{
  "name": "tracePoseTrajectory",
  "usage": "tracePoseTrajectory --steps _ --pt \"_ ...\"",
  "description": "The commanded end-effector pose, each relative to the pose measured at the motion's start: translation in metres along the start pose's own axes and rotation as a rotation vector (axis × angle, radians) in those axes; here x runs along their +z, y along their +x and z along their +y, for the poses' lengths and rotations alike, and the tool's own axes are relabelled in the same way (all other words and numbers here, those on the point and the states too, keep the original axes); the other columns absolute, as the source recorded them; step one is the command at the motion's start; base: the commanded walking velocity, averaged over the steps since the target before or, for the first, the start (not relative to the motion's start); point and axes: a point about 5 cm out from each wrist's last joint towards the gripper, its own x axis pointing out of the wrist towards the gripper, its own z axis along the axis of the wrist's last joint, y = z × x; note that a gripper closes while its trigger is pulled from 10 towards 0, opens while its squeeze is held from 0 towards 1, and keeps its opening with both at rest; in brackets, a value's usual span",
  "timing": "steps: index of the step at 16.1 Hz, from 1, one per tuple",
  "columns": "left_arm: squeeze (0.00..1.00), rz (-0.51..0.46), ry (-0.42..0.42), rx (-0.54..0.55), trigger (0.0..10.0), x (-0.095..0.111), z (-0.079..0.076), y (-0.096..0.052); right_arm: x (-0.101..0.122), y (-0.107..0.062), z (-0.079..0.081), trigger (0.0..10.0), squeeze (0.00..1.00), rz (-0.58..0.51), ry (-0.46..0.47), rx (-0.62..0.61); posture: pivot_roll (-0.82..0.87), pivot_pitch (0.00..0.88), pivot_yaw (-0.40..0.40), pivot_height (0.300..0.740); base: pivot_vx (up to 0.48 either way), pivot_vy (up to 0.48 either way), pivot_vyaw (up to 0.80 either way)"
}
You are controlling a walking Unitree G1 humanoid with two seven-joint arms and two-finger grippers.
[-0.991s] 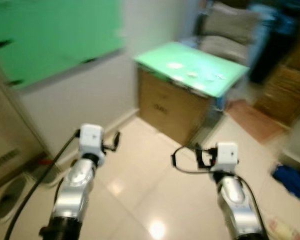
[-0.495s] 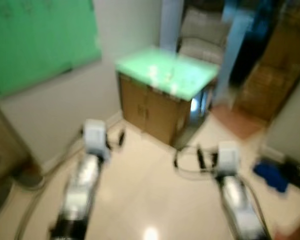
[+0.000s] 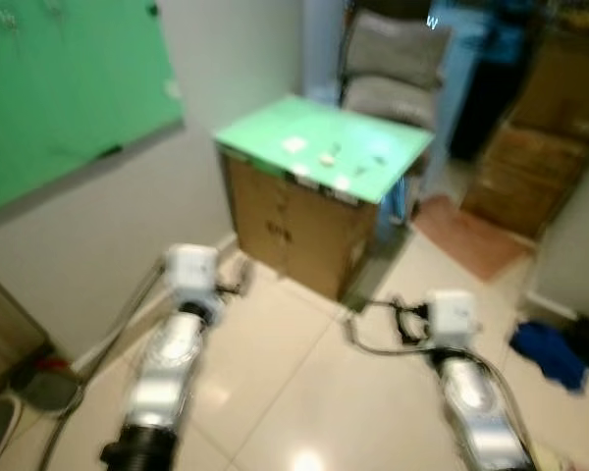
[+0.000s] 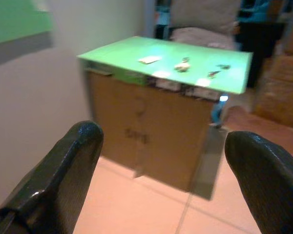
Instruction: Hang keys on a hook
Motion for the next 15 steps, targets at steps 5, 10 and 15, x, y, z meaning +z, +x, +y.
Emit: tracePoseTrajectory --steps 5,10,15 --pt "0.0 -0.017 0.047 0.004 10.0 0.004 0.009 -0.001 0.005 0.003 0.008 10.0 0.0 -0.023 0.01 0.016 -0.03 0.0 0.031 0.74 0.48 0.0 0.0" --pt "0.0 -0.028 0.076 -0.053 10.0 0.005 0.0 0.0 0.007 0.006 0.004 10.0 0.0 -0.02 0.029 -0.018 -0.04 0.0 0.036 0.74 0.48 0.0 0.0" --pt "0.0 -0.022 0.062 -0.07 10.0 0.005 0.0 0.002 0.007 0.007 0.003 10.0 0.0 -0.029 0.019 -0.02 -0.04 0.0 0.04 0.74 0.48 0.0 0.0"
